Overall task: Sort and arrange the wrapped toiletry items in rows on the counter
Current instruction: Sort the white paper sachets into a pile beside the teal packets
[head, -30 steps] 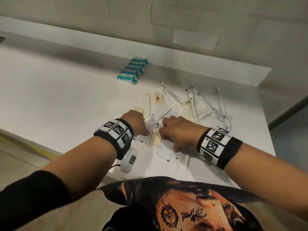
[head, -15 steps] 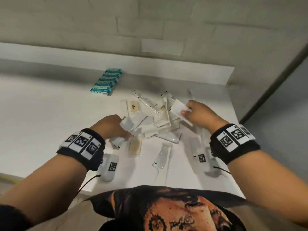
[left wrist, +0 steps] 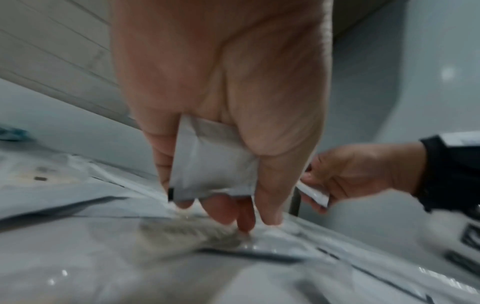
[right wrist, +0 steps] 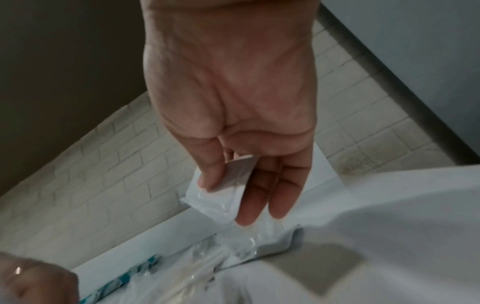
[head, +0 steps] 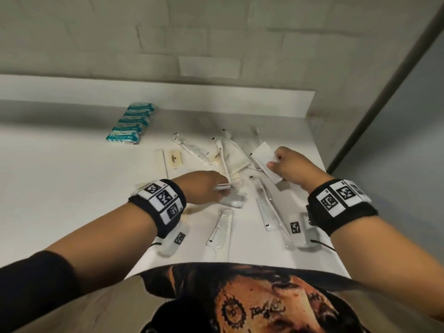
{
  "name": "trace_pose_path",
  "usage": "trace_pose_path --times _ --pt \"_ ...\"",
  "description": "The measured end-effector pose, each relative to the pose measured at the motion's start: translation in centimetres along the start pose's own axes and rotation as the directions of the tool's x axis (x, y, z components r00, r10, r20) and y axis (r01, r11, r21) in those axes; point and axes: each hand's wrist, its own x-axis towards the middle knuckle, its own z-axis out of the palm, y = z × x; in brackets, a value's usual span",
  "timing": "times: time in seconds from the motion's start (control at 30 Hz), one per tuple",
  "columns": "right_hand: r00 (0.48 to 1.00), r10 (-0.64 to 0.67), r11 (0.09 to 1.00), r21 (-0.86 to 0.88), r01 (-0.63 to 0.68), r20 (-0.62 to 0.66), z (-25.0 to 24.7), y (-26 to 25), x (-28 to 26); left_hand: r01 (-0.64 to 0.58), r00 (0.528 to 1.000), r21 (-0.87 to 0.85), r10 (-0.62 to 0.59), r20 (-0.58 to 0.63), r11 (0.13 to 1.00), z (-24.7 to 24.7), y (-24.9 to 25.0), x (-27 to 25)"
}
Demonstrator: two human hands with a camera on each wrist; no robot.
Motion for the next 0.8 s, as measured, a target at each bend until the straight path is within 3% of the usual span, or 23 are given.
trace_pose_path --times 0.1,0.17,0.27,0.33,0.47,0.5,0.57,0.67,0.73,0.8 --pt "0.996 -0.009 0.998 0.057 0.004 0.090 -0.6 0.1 -0.6 0.014 0.999 0.143 -0.008 -0.045 0.990 0.4 0.3 1.0" --pt "0.972 -0.038 0.998 0.056 0.026 0.233 -0.3 -0.1 -1.3 0.050 0.996 0.243 -0.028 -0.090 0.969 0.1 0.5 1.5" --pt "0.926 -0.051 0.967 -0.213 0.139 0.374 0.4 -0.3 -2.3 -0.008 0.993 0.254 0.037 -0.110 0.967 -0.2 1.4 2.0" --pt "0.915 -0.049 0.967 -0.209 0.143 0.400 0.2 0.2 -2.5 -0.074 0.992 0.247 0.097 -0.084 0.966 0.0 2.0 2.4" --pt "0.815 -0.057 0.977 -0.135 0.164 0.576 -0.6 0.8 -3.1 -0.029 0.997 0.280 0.046 -0.055 0.960 0.9 2.4 2.8" --pt "0.815 -0.056 0.977 -0.137 0.165 0.577 -0.7 0.8 -3.0 -0.006 0.999 0.284 0.021 -0.050 0.959 1.0 2.4 2.9" --pt "0.879 -0.056 0.975 -0.164 0.151 0.474 -0.7 0.6 -2.0 0.023 0.999 0.290 -0.011 -0.041 0.957 1.1 2.3 3.0" --pt "0.971 0.088 0.987 -0.150 -0.055 0.224 -0.8 0.8 0.6 0.048 0.999 0.265 -0.045 -0.017 0.963 0.9 2.3 2.9" --pt "0.978 0.154 0.985 -0.096 -0.141 0.144 -0.4 1.1 1.9 0.050 0.999 0.272 -0.050 -0.007 0.961 1.0 2.2 2.6" --pt "0.970 0.183 0.983 -0.034 -0.180 0.161 0.3 1.7 2.8 0.053 0.999 0.292 -0.054 -0.006 0.955 1.3 2.1 2.4"
